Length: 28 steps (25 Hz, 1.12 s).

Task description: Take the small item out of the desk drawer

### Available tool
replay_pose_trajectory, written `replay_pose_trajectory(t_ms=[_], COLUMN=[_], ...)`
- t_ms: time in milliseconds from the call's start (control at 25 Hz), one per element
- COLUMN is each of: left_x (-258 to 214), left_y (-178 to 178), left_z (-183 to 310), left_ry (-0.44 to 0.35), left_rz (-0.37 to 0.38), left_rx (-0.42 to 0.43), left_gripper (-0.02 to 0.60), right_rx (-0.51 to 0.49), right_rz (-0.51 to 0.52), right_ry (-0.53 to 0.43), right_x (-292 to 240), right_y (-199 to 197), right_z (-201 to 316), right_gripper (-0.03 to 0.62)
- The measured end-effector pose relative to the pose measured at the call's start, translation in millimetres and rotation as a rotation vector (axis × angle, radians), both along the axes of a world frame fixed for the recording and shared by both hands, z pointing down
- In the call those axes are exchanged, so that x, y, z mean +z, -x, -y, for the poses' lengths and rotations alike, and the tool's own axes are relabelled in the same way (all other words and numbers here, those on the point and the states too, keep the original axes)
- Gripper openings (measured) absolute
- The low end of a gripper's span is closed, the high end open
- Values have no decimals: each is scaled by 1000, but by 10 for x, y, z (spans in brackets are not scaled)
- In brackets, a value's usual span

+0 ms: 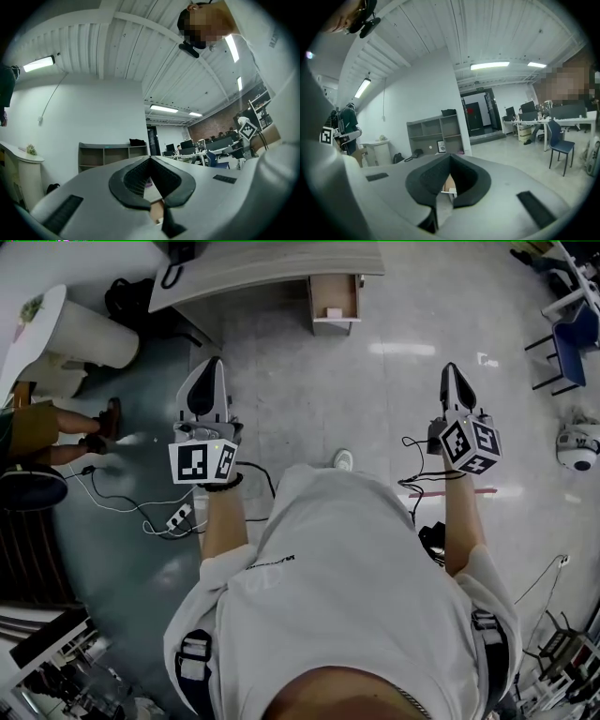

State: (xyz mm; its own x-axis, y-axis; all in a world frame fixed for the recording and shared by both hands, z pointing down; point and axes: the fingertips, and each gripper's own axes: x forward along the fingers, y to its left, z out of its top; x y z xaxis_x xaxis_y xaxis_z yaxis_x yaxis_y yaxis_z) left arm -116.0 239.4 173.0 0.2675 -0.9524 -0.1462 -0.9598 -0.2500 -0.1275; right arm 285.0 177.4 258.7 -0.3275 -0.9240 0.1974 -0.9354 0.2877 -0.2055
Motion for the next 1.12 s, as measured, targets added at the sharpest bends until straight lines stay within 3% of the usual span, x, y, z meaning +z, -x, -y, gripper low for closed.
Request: replay_pose_trajectory(t_ms=[400, 680, 1120], left_x=[81, 121, 504], left_y=[-190, -185, 117], left_z=[439, 846, 1894], left_ry=[29, 24, 78], left_rz=[1, 3, -41], left_rx=[-15, 6, 35], left_gripper=[-2, -2, -2], right_rx=[2, -5, -17], right_rz=[22, 16, -27], right_ry=[51, 78, 143], right_x=[227, 371, 653], right_y=[-209, -123, 301], right_z=[444, 724, 1635], right_gripper=[-2, -2, -2])
